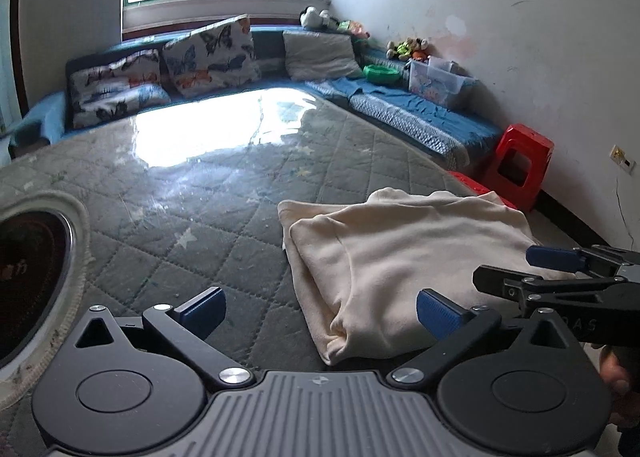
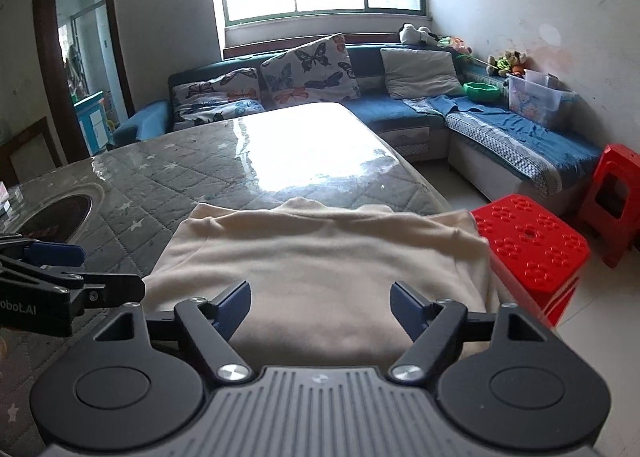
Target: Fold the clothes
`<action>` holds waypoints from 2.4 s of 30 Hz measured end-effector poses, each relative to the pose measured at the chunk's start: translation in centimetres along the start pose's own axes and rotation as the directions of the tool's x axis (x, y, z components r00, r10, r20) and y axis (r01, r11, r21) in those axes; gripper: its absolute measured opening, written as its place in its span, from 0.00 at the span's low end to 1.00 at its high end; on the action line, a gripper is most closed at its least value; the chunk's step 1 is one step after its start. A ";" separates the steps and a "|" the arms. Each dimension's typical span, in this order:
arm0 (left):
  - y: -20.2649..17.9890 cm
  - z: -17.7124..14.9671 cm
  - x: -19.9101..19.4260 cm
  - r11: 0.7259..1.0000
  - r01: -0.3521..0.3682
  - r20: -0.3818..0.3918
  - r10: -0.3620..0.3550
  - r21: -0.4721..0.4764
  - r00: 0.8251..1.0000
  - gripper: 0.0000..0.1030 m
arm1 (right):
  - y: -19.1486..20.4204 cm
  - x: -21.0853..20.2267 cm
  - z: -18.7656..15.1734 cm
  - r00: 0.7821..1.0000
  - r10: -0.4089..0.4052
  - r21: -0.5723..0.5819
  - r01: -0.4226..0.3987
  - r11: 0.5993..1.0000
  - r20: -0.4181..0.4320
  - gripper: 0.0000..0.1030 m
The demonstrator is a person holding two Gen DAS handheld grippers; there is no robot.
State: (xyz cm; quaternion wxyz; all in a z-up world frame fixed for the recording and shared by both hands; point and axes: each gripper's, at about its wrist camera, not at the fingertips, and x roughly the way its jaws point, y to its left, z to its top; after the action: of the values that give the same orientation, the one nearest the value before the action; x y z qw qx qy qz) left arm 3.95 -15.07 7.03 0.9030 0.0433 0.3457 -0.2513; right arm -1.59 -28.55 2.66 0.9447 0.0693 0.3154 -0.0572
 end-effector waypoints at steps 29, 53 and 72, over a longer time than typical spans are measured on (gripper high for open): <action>-1.1 -4.8 -0.8 1.000 -0.001 -0.077 -0.001 -0.018 0.997 1.00 | 0.3 -3.8 -4.6 0.999 -0.036 0.069 0.037 0.997 -0.003 0.85; -1.9 -5.7 -1.2 0.998 -0.057 -0.088 0.057 -0.004 0.994 1.00 | 0.4 -4.3 -6.1 0.998 -0.059 0.092 0.061 0.994 -0.026 0.92; -2.9 -6.3 -1.4 0.998 -0.054 -0.109 0.055 0.012 0.993 1.00 | 0.1 -4.9 -6.7 0.998 -0.055 0.113 0.057 0.992 -0.022 0.93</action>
State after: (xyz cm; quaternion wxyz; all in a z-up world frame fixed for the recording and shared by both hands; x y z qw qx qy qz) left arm -2.13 -15.46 3.45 0.8891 0.0705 0.3920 -0.2256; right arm -9.38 -27.07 0.29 0.9343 0.1146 0.3222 -0.1011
